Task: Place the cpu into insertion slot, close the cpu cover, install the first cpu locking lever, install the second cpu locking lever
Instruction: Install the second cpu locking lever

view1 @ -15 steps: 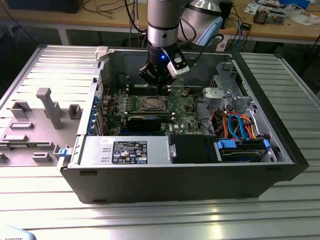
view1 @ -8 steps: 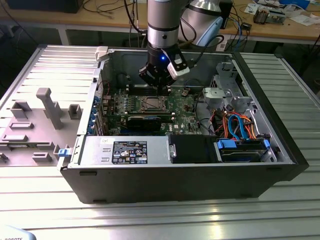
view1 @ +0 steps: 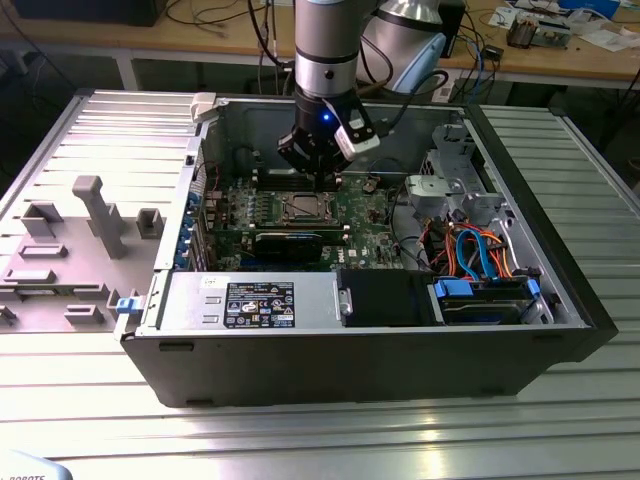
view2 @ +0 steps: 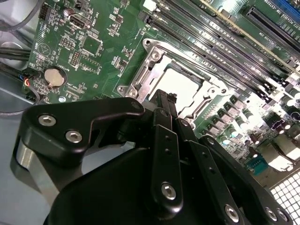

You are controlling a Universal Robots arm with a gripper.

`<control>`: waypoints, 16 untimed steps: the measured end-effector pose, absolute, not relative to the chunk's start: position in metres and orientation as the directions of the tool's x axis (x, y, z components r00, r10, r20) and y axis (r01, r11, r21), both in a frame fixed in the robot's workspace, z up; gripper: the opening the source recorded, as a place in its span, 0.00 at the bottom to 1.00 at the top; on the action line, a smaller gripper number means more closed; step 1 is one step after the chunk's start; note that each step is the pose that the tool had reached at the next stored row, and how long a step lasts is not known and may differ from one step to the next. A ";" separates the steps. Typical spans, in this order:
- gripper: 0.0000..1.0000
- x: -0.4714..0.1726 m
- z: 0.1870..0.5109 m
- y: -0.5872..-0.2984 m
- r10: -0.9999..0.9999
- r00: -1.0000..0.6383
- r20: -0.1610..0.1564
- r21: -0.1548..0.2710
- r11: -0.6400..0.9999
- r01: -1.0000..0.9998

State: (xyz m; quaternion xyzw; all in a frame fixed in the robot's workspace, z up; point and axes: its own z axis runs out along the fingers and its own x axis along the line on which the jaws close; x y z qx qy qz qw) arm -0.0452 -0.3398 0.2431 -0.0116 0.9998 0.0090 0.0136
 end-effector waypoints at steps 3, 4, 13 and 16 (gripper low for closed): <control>0.11 -0.045 0.243 -0.341 -0.023 -0.999 -0.027 0.018 1.000 -0.023; 0.11 -0.045 0.243 -0.342 -0.023 -0.999 -0.027 0.018 1.000 -0.024; 0.11 -0.045 0.243 -0.343 -0.023 -0.999 -0.027 0.018 1.000 -0.023; 0.11 -0.045 0.243 -0.343 -0.023 -0.999 -0.027 0.018 1.000 -0.023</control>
